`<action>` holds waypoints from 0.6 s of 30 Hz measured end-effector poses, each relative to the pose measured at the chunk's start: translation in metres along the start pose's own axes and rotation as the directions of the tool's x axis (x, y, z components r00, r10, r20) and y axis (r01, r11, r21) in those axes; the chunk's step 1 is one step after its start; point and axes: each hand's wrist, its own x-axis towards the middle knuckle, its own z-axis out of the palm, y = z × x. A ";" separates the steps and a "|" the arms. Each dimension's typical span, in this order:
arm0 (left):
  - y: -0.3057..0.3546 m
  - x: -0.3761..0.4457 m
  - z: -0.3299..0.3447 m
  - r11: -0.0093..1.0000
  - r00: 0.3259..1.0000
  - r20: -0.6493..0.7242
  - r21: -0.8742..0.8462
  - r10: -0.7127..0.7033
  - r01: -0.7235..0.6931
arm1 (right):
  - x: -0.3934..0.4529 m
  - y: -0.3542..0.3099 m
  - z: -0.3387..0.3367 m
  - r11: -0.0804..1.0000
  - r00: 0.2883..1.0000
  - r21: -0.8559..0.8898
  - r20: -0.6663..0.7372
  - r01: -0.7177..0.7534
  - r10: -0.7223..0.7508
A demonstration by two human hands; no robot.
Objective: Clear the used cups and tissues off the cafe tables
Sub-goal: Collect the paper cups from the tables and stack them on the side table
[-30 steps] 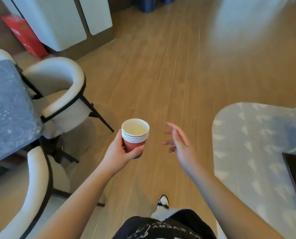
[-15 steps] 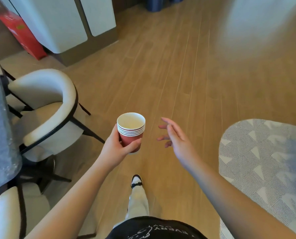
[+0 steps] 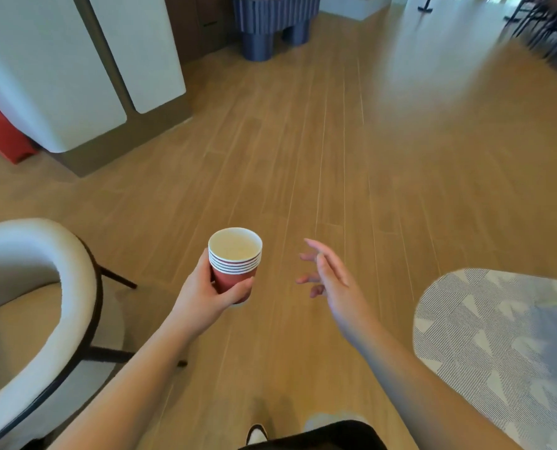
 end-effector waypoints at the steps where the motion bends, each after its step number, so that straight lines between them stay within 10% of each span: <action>1: 0.002 0.017 0.000 1.000 1.000 0.007 0.004 0.010 -0.010 | 0.015 -0.003 -0.002 1.000 1.000 -0.001 -0.006 0.012 -0.012; 18: 0.011 0.314 0.045 0.996 0.997 -0.028 0.054 -0.072 0.073 | 0.318 -0.020 -0.083 0.999 1.000 0.032 -0.011 0.020 -0.020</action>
